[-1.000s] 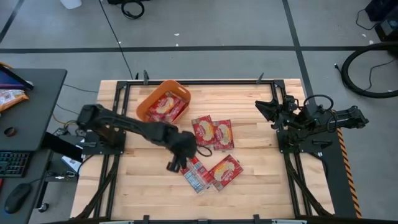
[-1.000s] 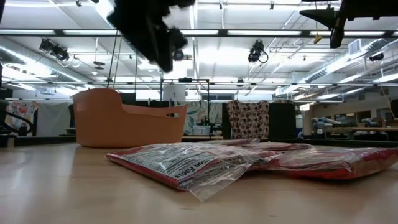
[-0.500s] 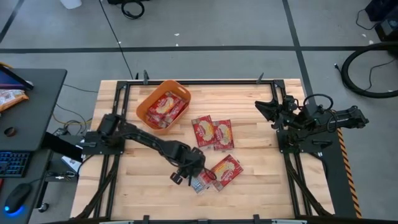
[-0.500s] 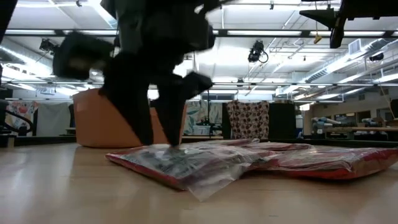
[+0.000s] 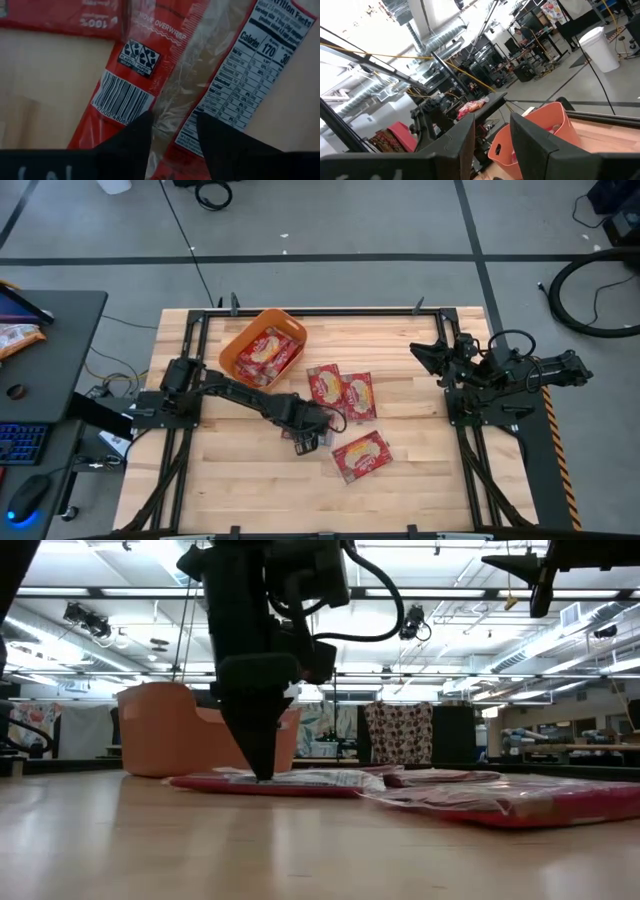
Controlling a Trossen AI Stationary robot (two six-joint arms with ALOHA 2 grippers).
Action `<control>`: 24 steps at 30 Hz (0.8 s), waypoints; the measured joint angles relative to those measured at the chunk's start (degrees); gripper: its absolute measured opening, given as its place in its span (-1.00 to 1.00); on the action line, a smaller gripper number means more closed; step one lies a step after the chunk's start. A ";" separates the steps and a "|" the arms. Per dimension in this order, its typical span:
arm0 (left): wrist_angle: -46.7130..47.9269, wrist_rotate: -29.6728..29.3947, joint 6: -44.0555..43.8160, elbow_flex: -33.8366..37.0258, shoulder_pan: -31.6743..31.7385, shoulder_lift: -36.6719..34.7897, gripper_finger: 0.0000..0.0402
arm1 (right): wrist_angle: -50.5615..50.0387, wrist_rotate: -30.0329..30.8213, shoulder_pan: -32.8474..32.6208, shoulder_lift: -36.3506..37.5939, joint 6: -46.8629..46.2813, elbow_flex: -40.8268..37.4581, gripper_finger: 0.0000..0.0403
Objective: Sort popcorn bags into baskets
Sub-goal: Put the red popcorn bag into the orange bin
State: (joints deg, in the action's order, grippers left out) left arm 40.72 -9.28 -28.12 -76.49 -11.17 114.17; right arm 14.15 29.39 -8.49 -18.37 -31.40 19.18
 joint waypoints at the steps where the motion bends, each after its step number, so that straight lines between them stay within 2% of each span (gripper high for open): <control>1: 0.02 0.24 0.11 -0.04 0.31 -0.27 -0.19 | -0.04 0.01 0.00 0.00 0.03 0.00 -0.35; 5: -0.57 0.99 4.19 -1.13 1.19 -2.70 -0.19 | -0.03 -0.37 0.00 0.00 0.07 0.00 -0.35; 9: -2.65 1.51 16.03 -1.36 -0.44 -4.00 -0.19 | -0.04 -0.51 0.01 0.00 0.46 0.00 -0.35; 14: -3.63 -1.08 27.35 -1.40 -5.13 -2.95 -0.13 | 0.20 -0.56 0.03 0.00 1.14 0.00 -0.35; 24: -3.31 -8.48 30.38 -0.94 -7.43 0.35 0.27 | 0.22 -0.51 0.04 -0.14 1.50 0.02 -0.35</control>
State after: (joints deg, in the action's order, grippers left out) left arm 37.40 -17.77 2.26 -77.43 -18.60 114.52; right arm 14.37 28.88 -8.45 -18.51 -29.90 19.19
